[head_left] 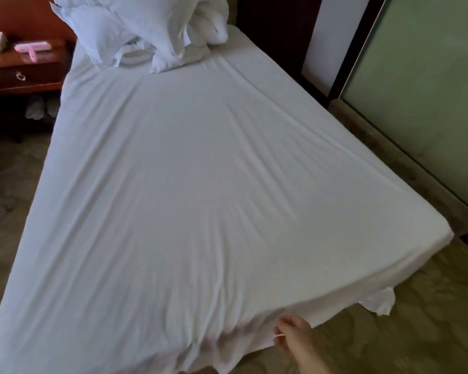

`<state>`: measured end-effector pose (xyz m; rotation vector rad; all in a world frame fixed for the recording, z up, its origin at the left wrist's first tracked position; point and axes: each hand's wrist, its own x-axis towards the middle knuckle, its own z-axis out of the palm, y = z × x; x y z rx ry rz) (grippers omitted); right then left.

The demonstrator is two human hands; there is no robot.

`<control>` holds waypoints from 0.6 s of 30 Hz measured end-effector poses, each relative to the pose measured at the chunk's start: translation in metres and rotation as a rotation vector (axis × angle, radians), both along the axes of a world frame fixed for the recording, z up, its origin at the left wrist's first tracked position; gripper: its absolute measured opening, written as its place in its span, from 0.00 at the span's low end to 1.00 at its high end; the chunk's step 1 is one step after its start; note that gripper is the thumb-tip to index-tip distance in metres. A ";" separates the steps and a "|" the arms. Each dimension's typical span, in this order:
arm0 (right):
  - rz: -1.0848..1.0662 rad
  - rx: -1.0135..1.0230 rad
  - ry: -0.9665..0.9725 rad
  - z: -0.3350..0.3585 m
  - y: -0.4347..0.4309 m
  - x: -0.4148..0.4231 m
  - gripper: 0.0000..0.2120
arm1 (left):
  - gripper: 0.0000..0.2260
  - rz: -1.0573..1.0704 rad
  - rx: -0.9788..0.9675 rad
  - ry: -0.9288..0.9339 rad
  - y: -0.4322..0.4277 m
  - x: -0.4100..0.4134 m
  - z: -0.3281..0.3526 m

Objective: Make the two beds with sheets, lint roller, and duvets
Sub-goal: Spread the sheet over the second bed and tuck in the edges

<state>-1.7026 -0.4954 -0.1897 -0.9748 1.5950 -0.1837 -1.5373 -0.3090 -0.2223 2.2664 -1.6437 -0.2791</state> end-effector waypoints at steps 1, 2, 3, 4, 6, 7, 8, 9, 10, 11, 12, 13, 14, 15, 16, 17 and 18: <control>0.056 -0.020 -0.002 0.000 -0.020 -0.006 0.04 | 0.18 0.008 -0.044 -0.004 -0.021 -0.013 0.012; 0.099 -0.044 0.007 0.001 -0.042 -0.015 0.04 | 0.25 0.052 -0.134 0.053 -0.044 -0.026 0.023; 0.127 -0.088 0.028 0.000 -0.065 -0.029 0.04 | 0.27 0.115 -0.180 0.086 -0.066 -0.038 0.026; 0.144 -0.132 0.038 0.001 -0.088 -0.044 0.04 | 0.26 0.214 -0.202 0.094 -0.086 -0.053 0.029; 0.190 -0.199 0.042 0.002 -0.134 -0.081 0.04 | 0.24 0.410 -0.171 0.095 -0.128 -0.086 0.021; 0.208 -0.215 0.045 0.004 -0.155 -0.101 0.05 | 0.23 0.460 -0.136 0.069 -0.143 -0.112 0.013; 0.214 -0.217 0.050 0.004 -0.174 -0.123 0.04 | 0.20 0.566 -0.116 0.019 -0.159 -0.137 -0.004; 0.212 -0.214 0.056 0.007 -0.192 -0.143 0.04 | 0.15 0.671 -0.098 0.098 -0.174 -0.150 -0.014; 0.216 -0.211 0.067 0.008 -0.209 -0.162 0.04 | 0.14 0.881 -0.075 0.424 -0.193 -0.168 -0.026; 0.224 -0.205 0.089 0.009 -0.225 -0.179 0.04 | 0.23 1.154 -0.084 0.295 -0.217 -0.177 -0.037; 0.242 -0.206 0.118 0.009 -0.239 -0.193 0.04 | 0.31 1.092 -0.107 0.344 -0.231 -0.185 -0.053; 0.260 -0.200 0.144 0.012 -0.250 -0.202 0.04 | 0.32 0.849 -0.196 0.489 -0.236 -0.201 -0.049; 0.263 -0.199 0.149 0.012 -0.261 -0.209 0.04 | 0.25 0.681 -0.103 0.286 -0.244 -0.219 -0.046; 0.269 -0.196 0.156 0.013 -0.269 -0.212 0.04 | 0.18 0.646 -0.166 0.137 -0.249 -0.234 -0.039; 0.286 -0.206 0.158 0.012 -0.275 -0.213 0.04 | 0.11 0.599 -0.255 0.057 -0.248 -0.244 -0.020; 0.324 -0.219 0.177 0.016 -0.278 -0.211 0.03 | 0.08 0.508 -0.270 -0.020 -0.251 -0.236 -0.011; 0.360 -0.252 0.188 0.016 -0.280 -0.208 0.03 | 0.12 0.436 -0.250 -0.049 -0.252 -0.225 -0.009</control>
